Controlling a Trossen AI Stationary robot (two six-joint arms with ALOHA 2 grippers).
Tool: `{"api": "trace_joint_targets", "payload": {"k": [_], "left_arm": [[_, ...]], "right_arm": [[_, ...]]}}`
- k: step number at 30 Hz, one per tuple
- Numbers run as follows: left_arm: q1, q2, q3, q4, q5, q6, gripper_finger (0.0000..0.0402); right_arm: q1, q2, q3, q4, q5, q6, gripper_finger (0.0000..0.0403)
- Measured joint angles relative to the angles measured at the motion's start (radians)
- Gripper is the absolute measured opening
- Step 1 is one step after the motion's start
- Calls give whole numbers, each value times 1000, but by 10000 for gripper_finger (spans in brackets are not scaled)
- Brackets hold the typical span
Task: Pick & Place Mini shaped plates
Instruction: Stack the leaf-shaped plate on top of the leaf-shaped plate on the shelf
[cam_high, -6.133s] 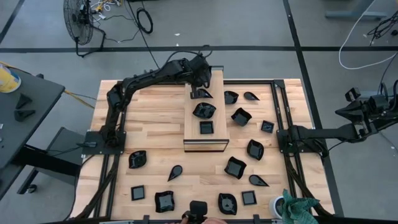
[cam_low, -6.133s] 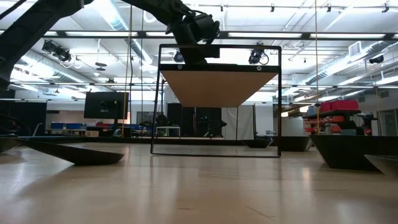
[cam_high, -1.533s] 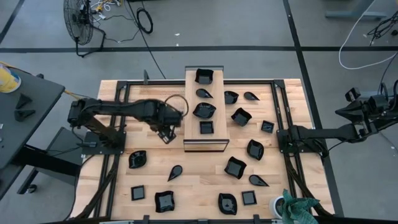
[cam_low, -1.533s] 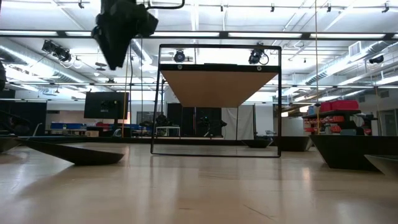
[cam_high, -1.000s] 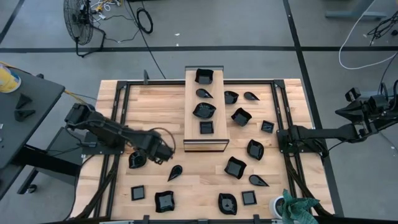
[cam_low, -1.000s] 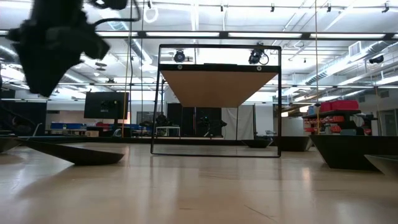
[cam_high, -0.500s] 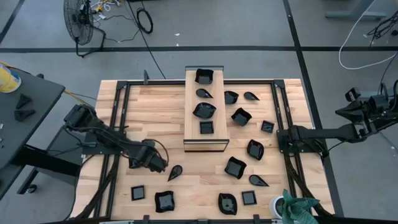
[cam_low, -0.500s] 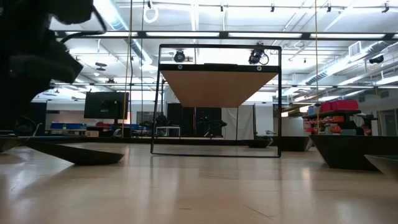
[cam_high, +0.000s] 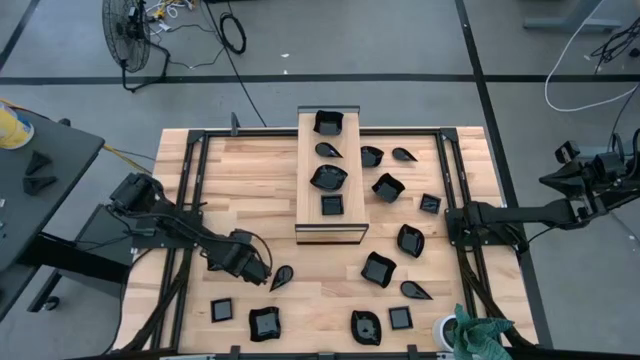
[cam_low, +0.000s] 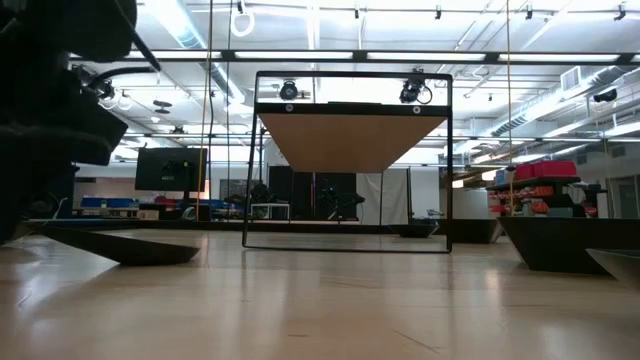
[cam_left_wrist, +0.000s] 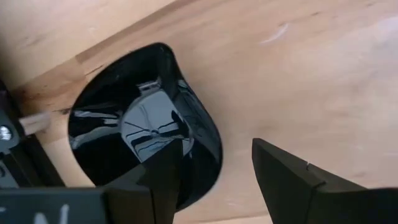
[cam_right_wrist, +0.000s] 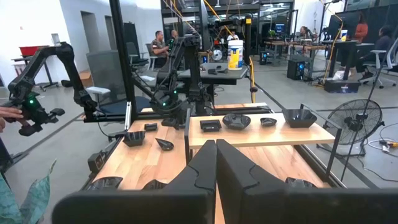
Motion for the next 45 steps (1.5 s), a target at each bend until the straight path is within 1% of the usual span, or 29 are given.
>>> {"api": "trace_joint_targets", "payload": {"k": [11, 14, 17, 25, 31, 38, 45], "left_arm": [[0, 40, 0, -5, 8, 27, 197], [0, 40, 0, -13, 15, 27, 192], [0, 40, 0, -14, 21, 28, 174], [0, 40, 0, -12, 21, 30, 102], [0, 40, 0, -11, 21, 29, 59], [0, 40, 0, -12, 21, 30, 30], [1, 40, 1, -14, 32, 65, 23]], "right_arm": [[0, 0, 0, 0, 0, 0, 10], [0, 0, 0, 0, 0, 0, 10], [0, 0, 0, 0, 0, 0, 10], [0, 0, 0, 0, 0, 0, 10], [0, 0, 0, 0, 0, 0, 10], [0, 0, 0, 0, 0, 0, 10], [0, 0, 0, 0, 0, 0, 10]]}}
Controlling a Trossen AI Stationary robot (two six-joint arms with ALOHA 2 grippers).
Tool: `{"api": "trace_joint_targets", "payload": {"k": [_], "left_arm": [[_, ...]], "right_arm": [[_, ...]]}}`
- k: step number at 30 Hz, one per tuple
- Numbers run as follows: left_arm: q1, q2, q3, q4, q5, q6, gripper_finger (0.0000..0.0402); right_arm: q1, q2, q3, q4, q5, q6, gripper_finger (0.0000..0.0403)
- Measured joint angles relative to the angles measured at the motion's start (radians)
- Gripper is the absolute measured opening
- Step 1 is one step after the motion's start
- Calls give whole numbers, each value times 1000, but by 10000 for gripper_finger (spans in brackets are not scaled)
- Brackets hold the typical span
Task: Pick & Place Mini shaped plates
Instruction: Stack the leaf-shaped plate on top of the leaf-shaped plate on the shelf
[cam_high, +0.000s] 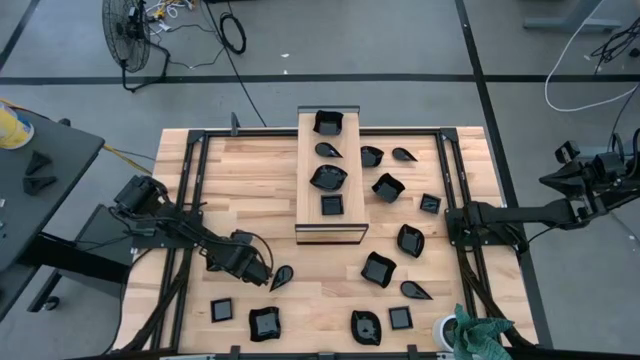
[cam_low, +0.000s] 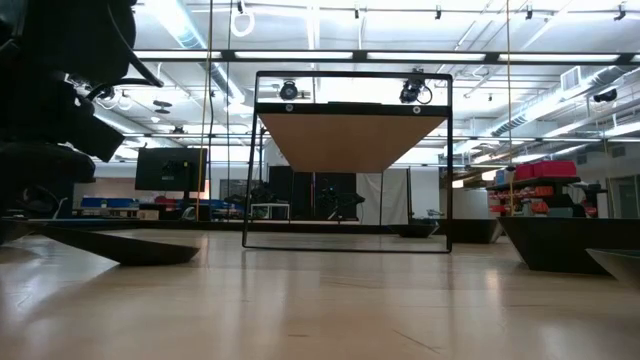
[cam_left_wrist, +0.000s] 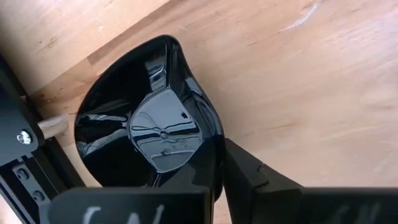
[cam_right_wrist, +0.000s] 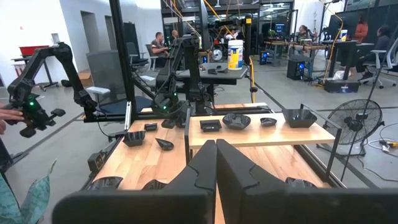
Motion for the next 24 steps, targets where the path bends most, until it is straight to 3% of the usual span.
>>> {"api": "trace_joint_targets", "payload": {"k": [13, 19, 24], "left_arm": [[0, 0, 130, -53, -40, 41, 4], [0, -23, 234, -182, -88, 73, 3], [0, -74, 342, -314, -200, 79, 2]], "right_arm": [[0, 0, 0, 0, 0, 0, 10], [0, 0, 0, 0, 0, 0, 10], [0, 0, 0, 0, 0, 0, 10]]}}
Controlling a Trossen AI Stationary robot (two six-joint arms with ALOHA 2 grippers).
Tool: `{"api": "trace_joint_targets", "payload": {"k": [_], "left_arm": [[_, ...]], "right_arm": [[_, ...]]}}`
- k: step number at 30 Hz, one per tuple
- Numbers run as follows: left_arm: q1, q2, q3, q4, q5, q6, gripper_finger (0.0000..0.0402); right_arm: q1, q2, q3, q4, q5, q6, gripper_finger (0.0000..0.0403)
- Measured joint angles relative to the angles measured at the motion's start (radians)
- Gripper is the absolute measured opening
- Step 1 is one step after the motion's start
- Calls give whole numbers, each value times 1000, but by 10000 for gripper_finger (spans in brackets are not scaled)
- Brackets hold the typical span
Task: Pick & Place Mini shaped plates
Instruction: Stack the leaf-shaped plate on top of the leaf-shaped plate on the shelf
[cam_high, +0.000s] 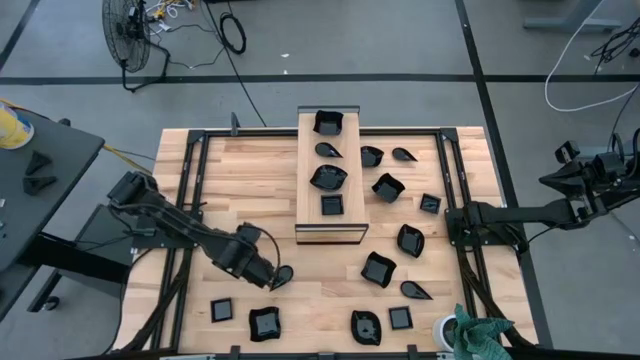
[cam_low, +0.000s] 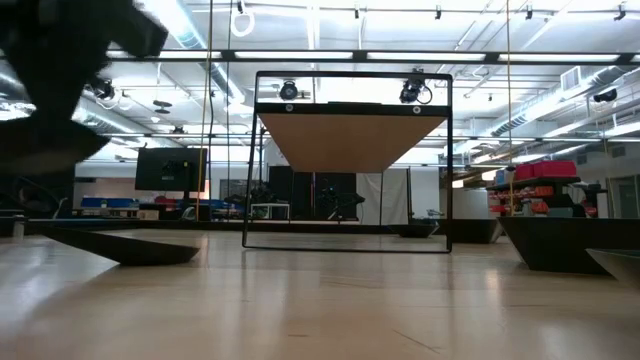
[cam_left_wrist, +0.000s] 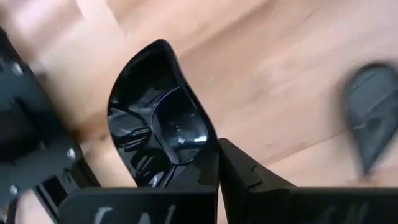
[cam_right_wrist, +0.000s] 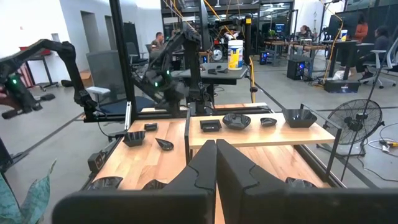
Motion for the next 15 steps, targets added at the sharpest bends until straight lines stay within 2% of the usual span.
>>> {"api": "trace_joint_targets", "payload": {"k": [8, 15], "left_arm": [[23, -25, 208, -185, -186, 94, 1], [88, -25, 373, -215, -317, 317, 1]], "right_arm": [[0, 0, 0, 0, 0, 0, 10], [0, 0, 0, 0, 0, 0, 10]]}}
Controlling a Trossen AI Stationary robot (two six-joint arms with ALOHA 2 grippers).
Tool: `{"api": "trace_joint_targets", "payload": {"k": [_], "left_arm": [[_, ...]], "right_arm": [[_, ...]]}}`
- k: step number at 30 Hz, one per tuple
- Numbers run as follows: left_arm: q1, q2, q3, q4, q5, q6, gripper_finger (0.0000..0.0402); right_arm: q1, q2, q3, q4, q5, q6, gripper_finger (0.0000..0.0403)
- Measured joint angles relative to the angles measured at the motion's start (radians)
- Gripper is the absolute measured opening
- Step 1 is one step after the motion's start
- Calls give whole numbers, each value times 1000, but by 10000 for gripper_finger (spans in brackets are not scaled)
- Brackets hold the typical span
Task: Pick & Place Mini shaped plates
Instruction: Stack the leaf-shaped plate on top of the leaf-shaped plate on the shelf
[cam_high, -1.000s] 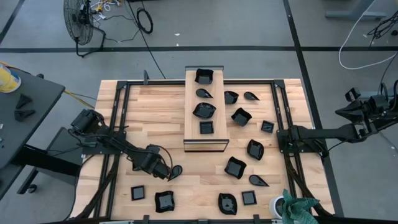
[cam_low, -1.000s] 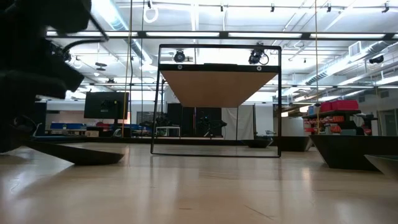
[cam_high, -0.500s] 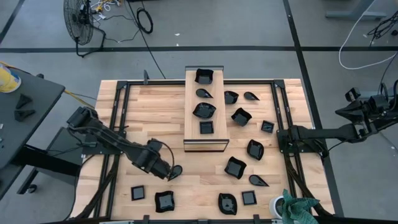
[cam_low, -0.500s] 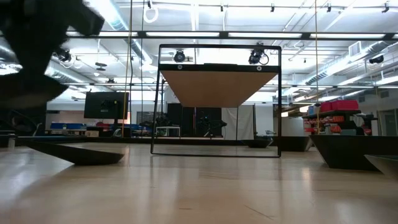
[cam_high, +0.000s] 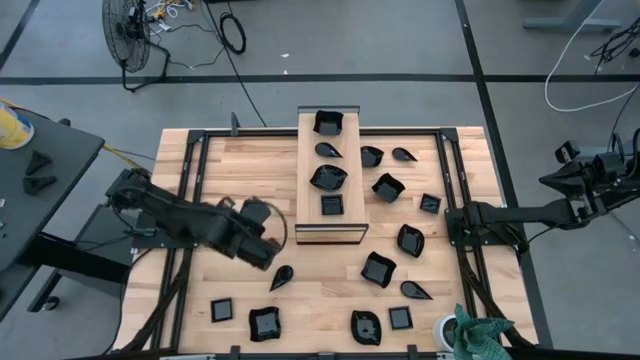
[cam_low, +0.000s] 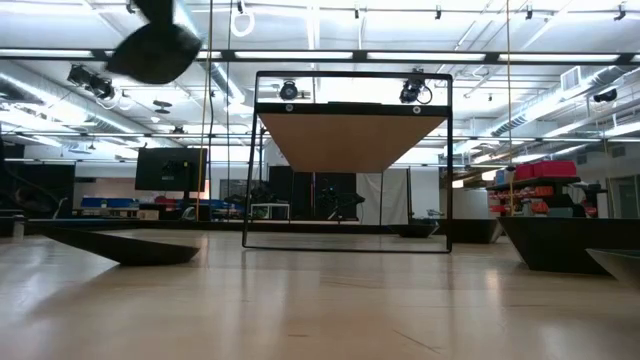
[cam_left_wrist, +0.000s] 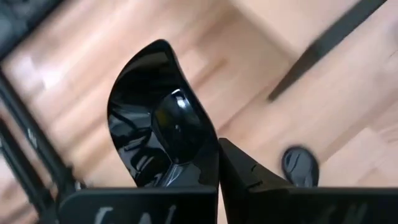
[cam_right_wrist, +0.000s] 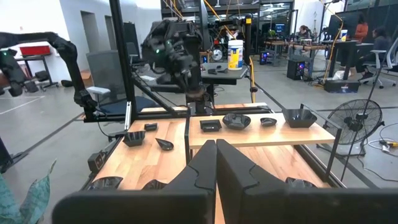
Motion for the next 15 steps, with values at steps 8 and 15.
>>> {"api": "trace_joint_targets", "payload": {"k": [8, 15], "left_arm": [[137, 0, 116, 63, -102, 368, 1], [252, 5, 121, 281, -77, 708, 1]], "right_arm": [[0, 0, 0, 0, 0, 0, 10], [0, 0, 0, 0, 0, 0, 10]]}}
